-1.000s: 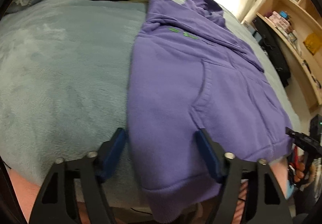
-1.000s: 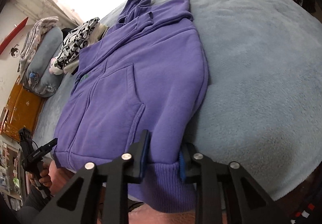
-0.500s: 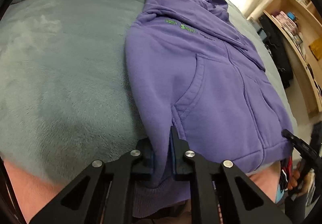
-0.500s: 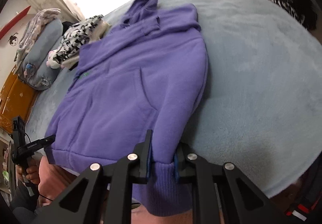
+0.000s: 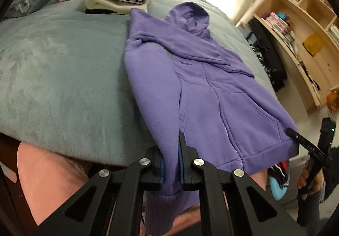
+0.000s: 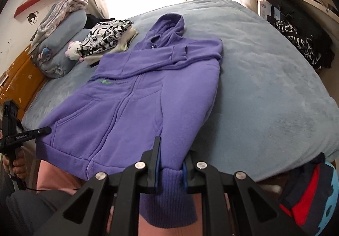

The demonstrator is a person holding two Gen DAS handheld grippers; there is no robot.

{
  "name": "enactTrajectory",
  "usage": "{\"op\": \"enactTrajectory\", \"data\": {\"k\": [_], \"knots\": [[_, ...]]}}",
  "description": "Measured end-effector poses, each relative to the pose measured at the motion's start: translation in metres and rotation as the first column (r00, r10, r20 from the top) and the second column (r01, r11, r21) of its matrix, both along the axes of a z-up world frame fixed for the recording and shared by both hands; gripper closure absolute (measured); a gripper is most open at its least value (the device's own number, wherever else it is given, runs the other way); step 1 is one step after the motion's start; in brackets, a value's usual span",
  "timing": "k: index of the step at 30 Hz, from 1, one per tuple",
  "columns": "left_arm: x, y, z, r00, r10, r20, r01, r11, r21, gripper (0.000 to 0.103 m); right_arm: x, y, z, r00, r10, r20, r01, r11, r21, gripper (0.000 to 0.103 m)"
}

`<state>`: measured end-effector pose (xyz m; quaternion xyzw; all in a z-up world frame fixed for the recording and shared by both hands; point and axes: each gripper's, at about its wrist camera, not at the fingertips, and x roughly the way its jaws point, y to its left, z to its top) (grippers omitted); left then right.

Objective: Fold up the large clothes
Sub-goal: 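Lift the hem with both tools and fold it up toward the hood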

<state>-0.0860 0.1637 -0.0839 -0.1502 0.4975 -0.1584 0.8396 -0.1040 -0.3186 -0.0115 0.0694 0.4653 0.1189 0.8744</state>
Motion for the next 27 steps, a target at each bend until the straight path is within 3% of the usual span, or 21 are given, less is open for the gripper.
{"op": "enactTrajectory", "data": {"k": [7,13,18,23,26,27], "knots": [[0.026,0.029,0.011,0.998,0.058,-0.02,-0.06,0.988,-0.143,0.096,0.015,-0.02,0.015,0.997,-0.072,0.006,0.071,0.988,0.135,0.088],[0.099,0.046,0.014,0.99,0.141,-0.016,-0.141,0.955,-0.262,0.096,0.071,-0.031,0.015,0.984,-0.176,0.002,0.169,0.948,0.269,0.088],[0.173,0.036,0.02,0.986,0.166,0.022,-0.153,0.949,-0.274,0.095,0.132,-0.034,0.016,0.978,-0.209,0.004,0.198,0.932,0.304,0.088],[0.24,0.022,0.011,0.983,0.185,0.006,-0.176,0.948,-0.264,0.094,0.201,-0.04,0.004,0.967,-0.254,-0.031,0.25,0.913,0.321,0.086],[0.281,0.022,-0.003,0.978,0.209,-0.027,-0.208,0.94,-0.27,0.087,0.247,-0.041,-0.016,0.955,-0.286,-0.077,0.295,0.902,0.314,0.081],[0.297,0.024,-0.009,0.975,0.219,-0.04,-0.222,0.936,-0.275,0.08,0.259,-0.042,-0.023,0.951,-0.294,-0.093,0.308,0.899,0.313,0.077]]}}
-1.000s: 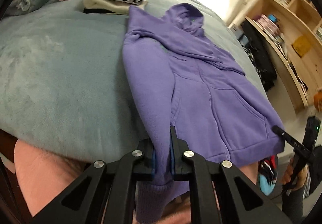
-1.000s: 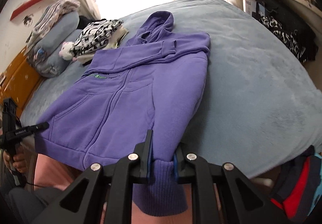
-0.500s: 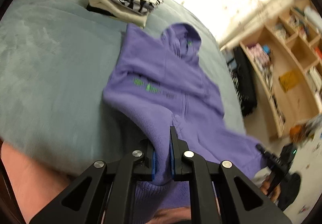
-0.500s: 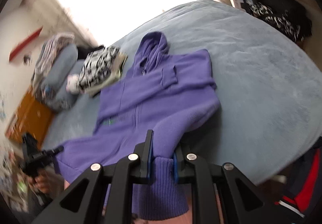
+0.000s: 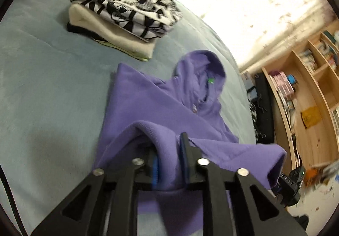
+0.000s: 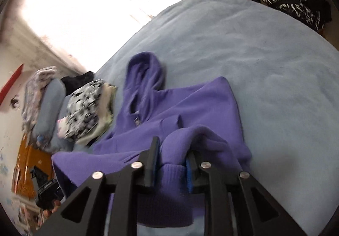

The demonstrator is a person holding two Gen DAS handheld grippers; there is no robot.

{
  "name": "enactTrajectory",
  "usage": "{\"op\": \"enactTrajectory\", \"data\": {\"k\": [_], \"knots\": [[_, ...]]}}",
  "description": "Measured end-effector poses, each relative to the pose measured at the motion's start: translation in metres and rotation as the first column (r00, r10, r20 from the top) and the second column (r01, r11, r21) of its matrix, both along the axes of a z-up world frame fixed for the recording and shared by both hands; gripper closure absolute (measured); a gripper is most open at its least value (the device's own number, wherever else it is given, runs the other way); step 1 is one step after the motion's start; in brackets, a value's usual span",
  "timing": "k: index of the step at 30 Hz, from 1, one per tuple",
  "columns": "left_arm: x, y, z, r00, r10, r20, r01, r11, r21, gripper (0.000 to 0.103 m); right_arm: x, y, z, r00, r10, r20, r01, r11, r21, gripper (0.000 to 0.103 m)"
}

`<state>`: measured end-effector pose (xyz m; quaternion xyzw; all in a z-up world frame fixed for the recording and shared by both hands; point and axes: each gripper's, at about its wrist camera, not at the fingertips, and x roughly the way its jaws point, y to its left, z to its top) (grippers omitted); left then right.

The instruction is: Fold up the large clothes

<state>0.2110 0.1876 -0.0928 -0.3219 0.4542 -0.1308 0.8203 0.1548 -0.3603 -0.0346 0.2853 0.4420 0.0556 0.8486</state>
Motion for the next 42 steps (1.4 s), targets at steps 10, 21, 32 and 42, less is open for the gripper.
{"op": "enactTrajectory", "data": {"k": [10,21,32,42], "knots": [[0.052,0.024,-0.02,0.998,0.063,0.021,-0.064,0.994,0.084,0.025,0.049,-0.001,-0.029,0.999,-0.029,0.032,0.03,0.999,-0.018,0.047],[0.089,-0.032,-0.051,0.987,-0.161,-0.004,0.15,0.906,0.397,0.027,0.09,-0.004,-0.076,0.998,0.03,-0.063,-0.043,0.979,-0.201,0.047],[0.12,-0.069,-0.072,0.96,-0.273,-0.055,0.254,0.773,0.581,0.089,0.112,0.024,-0.101,0.986,0.134,-0.103,-0.164,0.914,-0.372,0.058],[0.109,-0.063,-0.034,0.98,-0.18,0.086,0.099,0.813,0.574,0.097,0.095,0.003,-0.056,0.996,0.038,0.081,-0.008,0.935,-0.353,0.096]]}}
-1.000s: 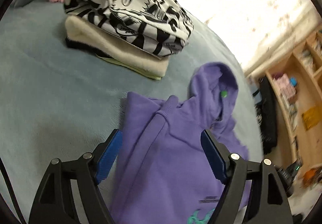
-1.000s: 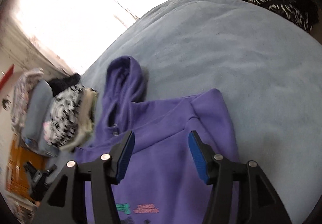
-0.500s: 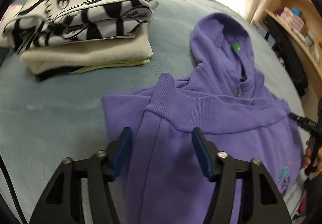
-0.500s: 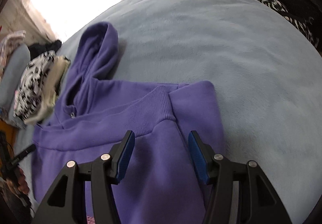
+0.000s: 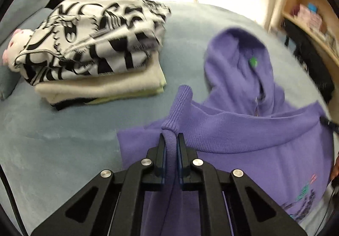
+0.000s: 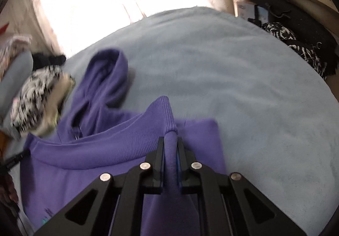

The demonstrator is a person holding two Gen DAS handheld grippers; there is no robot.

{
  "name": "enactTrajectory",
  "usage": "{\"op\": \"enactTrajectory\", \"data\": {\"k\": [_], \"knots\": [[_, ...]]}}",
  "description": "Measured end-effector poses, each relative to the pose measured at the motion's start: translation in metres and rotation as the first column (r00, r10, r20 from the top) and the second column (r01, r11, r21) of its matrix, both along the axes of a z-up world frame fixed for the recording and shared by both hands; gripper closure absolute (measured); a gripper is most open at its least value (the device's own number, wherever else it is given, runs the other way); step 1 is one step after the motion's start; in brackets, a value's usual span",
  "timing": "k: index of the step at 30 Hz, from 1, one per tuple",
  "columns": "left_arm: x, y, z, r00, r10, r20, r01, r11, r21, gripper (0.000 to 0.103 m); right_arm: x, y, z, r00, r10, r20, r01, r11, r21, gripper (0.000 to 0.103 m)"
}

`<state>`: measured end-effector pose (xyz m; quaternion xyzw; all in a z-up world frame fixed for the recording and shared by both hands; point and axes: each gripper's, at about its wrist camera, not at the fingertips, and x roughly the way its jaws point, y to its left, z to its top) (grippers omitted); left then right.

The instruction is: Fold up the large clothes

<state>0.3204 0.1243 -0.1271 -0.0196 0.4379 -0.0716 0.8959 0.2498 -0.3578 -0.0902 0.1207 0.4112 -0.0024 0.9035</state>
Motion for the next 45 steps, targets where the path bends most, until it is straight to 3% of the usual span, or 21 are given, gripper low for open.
{"op": "enactTrajectory", "data": {"k": [4,9,13,16,19,23,26,30,34,36,40,42,45], "knots": [[0.017,0.003,-0.009,0.999,0.048,-0.017,-0.048,0.998,-0.034,0.097,0.022,0.0,-0.007,0.999,-0.033,-0.022,0.033,0.999,0.012,0.096],[0.04,0.018,-0.059,0.99,0.095,-0.104,-0.104,0.991,-0.085,0.097,0.05,-0.001,-0.062,0.985,-0.074,-0.154,0.075,0.997,0.005,0.095],[0.033,0.026,-0.071,0.994,0.094,-0.062,-0.102,0.983,-0.152,0.094,0.05,-0.001,-0.062,0.988,-0.066,-0.139,0.068,0.998,0.006,0.094],[0.026,0.034,-0.066,0.995,0.09,-0.042,-0.096,0.977,-0.19,0.091,0.05,-0.001,-0.055,0.987,-0.039,-0.159,0.042,0.999,0.012,0.088],[0.016,0.033,-0.047,0.995,0.1,0.002,-0.099,0.986,-0.131,0.084,0.046,0.001,-0.041,0.983,-0.046,-0.179,0.046,0.999,-0.004,0.082],[-0.003,0.023,-0.016,0.991,0.096,0.097,-0.089,0.993,-0.071,0.081,0.03,0.018,-0.014,0.994,-0.045,-0.095,0.043,0.999,-0.029,0.072],[-0.01,0.004,0.0,0.99,0.046,0.135,-0.041,0.998,-0.039,0.082,0.024,0.051,0.0,0.998,0.035,-0.044,-0.037,0.999,-0.029,0.072],[0.005,-0.023,-0.008,0.995,0.008,0.1,-0.009,1.0,0.01,0.092,0.033,0.104,-0.009,0.988,0.144,-0.063,-0.148,0.987,-0.061,0.072],[0.033,-0.028,-0.036,0.997,0.052,0.054,-0.055,0.997,0.054,0.092,0.049,0.133,-0.034,0.979,0.175,-0.1,-0.187,0.974,-0.127,0.072],[0.047,-0.017,-0.054,0.996,0.084,0.001,-0.084,0.995,0.05,0.096,0.052,0.125,-0.041,0.985,0.143,-0.091,-0.157,0.973,-0.169,0.074],[0.052,0.004,-0.063,0.996,0.087,-0.02,-0.088,0.995,-0.047,0.098,0.06,0.068,-0.047,0.996,-0.025,-0.091,0.003,0.972,-0.237,0.075],[0.053,0.006,-0.066,0.997,0.078,-0.02,-0.079,0.995,-0.054,0.1,0.061,0.026,-0.052,0.993,-0.06,-0.099,0.041,0.982,-0.182,0.103],[0.056,0.007,-0.071,0.997,0.077,-0.017,-0.078,0.995,-0.064,0.1,0.055,0.004,-0.047,0.995,-0.049,-0.09,0.038,0.992,-0.117,0.103]]}}
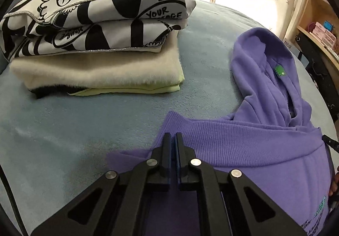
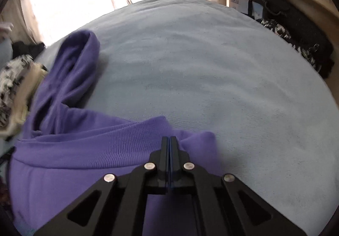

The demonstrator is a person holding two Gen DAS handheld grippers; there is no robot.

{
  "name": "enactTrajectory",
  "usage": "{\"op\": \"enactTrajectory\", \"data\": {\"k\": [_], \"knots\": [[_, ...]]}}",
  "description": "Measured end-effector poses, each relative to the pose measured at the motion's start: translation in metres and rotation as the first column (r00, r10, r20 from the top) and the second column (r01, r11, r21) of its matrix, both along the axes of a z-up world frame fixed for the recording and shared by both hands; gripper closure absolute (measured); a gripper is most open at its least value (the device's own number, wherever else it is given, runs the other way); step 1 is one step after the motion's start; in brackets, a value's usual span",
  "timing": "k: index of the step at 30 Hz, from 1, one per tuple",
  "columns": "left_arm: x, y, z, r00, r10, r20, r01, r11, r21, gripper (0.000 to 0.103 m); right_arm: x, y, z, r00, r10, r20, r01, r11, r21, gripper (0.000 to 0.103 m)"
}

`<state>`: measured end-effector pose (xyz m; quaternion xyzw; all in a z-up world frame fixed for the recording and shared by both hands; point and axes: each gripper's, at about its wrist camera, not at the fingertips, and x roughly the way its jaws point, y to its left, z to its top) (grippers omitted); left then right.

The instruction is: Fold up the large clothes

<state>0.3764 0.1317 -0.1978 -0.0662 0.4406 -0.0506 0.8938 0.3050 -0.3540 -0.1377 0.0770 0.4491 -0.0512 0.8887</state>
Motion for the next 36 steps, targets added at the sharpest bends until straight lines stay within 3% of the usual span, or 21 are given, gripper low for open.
{"op": "enactTrajectory", "data": {"k": [4,7,13,18,22,26,30,34,36], "knots": [[-0.006,-0.002,0.009,1.0,0.003,0.013,-0.003,1.0,0.008,0.1,-0.008,0.007,0.009,1.0,-0.007,0.008,0.007,1.0,-0.016,0.101],[-0.025,-0.006,0.029,0.999,0.004,0.038,-0.005,1.0,0.028,0.094,-0.025,0.014,0.022,1.0,-0.019,0.02,0.018,0.999,0.042,0.099],[-0.1,-0.034,0.065,0.996,-0.071,0.06,0.069,0.997,0.039,0.088,-0.075,0.069,0.035,0.992,0.125,0.018,-0.126,0.986,0.11,0.096],[-0.165,-0.059,0.053,0.994,-0.108,0.034,0.108,0.994,0.003,0.088,-0.123,0.133,0.024,0.962,0.271,-0.014,-0.266,0.95,0.165,0.092],[-0.189,-0.056,0.024,0.999,-0.043,-0.019,0.043,0.998,0.043,0.088,-0.147,0.151,0.012,0.956,0.293,-0.023,-0.291,0.954,0.076,0.091],[-0.202,-0.029,0.013,1.0,0.015,-0.017,-0.015,1.0,0.02,0.088,-0.163,0.119,0.005,0.965,0.258,-0.045,-0.254,0.965,0.068,0.092],[-0.209,-0.007,0.015,0.999,0.045,-0.027,-0.045,0.999,0.005,0.088,-0.181,0.055,-0.001,0.995,0.055,-0.086,-0.062,0.995,-0.081,0.091],[-0.214,-0.003,0.015,0.999,0.047,-0.019,-0.047,0.998,0.031,0.088,-0.2,0.0,-0.001,0.994,-0.07,-0.088,0.074,0.997,0.037,0.092],[-0.213,-0.005,0.014,0.999,0.052,-0.016,-0.051,0.998,0.048,0.088,-0.204,-0.003,-0.001,0.992,-0.089,-0.087,0.094,0.994,0.054,0.092]]}}
